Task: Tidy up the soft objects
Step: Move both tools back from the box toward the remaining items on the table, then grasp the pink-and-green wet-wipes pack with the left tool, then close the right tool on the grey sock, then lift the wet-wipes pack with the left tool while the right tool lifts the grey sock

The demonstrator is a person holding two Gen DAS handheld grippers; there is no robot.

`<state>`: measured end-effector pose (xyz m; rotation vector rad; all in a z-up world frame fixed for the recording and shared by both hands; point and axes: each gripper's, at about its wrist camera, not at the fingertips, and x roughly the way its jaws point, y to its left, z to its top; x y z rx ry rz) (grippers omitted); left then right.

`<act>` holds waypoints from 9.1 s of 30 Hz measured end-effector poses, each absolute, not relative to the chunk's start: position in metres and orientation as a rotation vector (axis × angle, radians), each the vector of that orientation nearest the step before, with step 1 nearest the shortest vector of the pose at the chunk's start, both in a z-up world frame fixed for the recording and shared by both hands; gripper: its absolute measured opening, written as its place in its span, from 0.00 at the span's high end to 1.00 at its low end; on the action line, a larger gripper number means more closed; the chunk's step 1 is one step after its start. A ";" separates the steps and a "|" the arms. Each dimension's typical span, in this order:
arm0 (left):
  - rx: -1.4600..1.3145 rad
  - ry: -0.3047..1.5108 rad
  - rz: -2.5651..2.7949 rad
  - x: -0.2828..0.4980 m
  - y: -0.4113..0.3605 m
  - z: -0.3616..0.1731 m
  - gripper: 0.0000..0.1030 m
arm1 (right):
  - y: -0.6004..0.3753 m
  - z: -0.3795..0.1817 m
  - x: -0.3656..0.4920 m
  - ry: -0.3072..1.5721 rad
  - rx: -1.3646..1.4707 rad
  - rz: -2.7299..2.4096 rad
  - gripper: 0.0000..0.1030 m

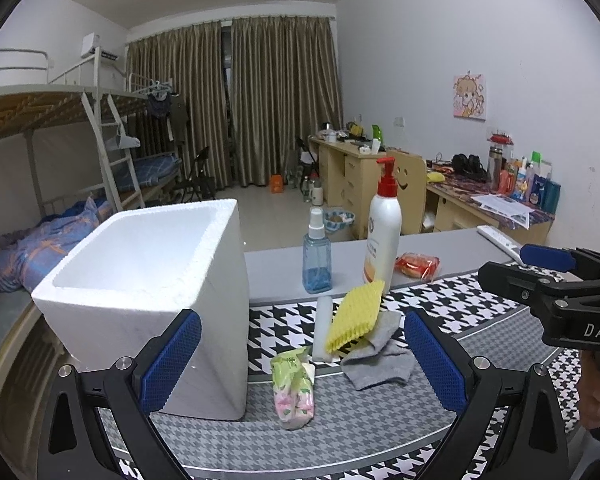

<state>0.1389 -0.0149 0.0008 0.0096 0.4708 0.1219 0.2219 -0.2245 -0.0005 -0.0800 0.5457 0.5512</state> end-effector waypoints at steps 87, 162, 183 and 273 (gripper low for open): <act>-0.093 0.877 0.188 0.189 0.004 -0.107 0.41 | -0.180 -0.089 0.262 0.818 -0.195 0.667 0.28; -0.058 0.732 0.083 0.160 -0.007 -0.072 0.63 | -0.213 -0.026 0.199 0.611 -0.141 0.632 0.88; -0.100 0.804 0.179 0.193 -0.008 -0.087 0.55 | -0.226 -0.032 0.200 0.598 -0.109 0.648 0.88; -0.057 0.674 0.122 0.170 -0.016 -0.056 0.82 | -0.221 -0.009 0.173 0.523 -0.132 0.654 0.88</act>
